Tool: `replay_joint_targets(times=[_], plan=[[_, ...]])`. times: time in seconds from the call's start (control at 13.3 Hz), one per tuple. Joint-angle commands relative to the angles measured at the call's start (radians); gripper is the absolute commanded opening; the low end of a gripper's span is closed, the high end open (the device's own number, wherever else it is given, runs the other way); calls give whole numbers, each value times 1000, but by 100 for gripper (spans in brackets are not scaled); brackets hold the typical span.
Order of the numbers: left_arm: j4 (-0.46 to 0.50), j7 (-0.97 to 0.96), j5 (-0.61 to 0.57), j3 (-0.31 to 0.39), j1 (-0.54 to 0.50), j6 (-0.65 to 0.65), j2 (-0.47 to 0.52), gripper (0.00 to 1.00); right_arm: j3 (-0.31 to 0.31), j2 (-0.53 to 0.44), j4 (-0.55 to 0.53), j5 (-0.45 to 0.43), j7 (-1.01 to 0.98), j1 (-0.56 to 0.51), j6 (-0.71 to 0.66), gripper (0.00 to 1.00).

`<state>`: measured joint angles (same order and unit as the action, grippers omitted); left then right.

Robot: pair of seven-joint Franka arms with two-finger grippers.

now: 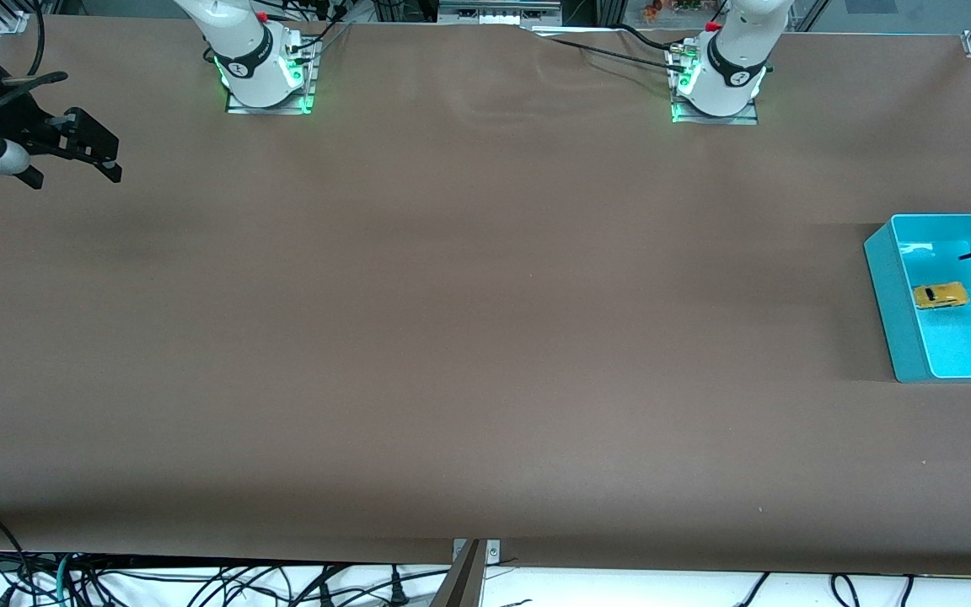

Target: Wind and store yellow beetle car

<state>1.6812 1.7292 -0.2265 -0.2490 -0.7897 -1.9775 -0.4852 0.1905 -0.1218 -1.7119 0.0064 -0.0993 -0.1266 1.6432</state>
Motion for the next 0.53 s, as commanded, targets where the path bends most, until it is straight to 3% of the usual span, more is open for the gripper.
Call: replay_joint_targets(times=[0.0,0.23,0.45], plan=[[-148,-182,19,-85,0,242,4,100,-6,8,23,10,-43,7,-25,100],[-279,-469,18,-221,-2,461,7,100,-8,10,23,12,-46,7,-25,100],[-334,-708,9,-357,0,545,36,100,-8,10,23,12,-46,7,-26,100]])
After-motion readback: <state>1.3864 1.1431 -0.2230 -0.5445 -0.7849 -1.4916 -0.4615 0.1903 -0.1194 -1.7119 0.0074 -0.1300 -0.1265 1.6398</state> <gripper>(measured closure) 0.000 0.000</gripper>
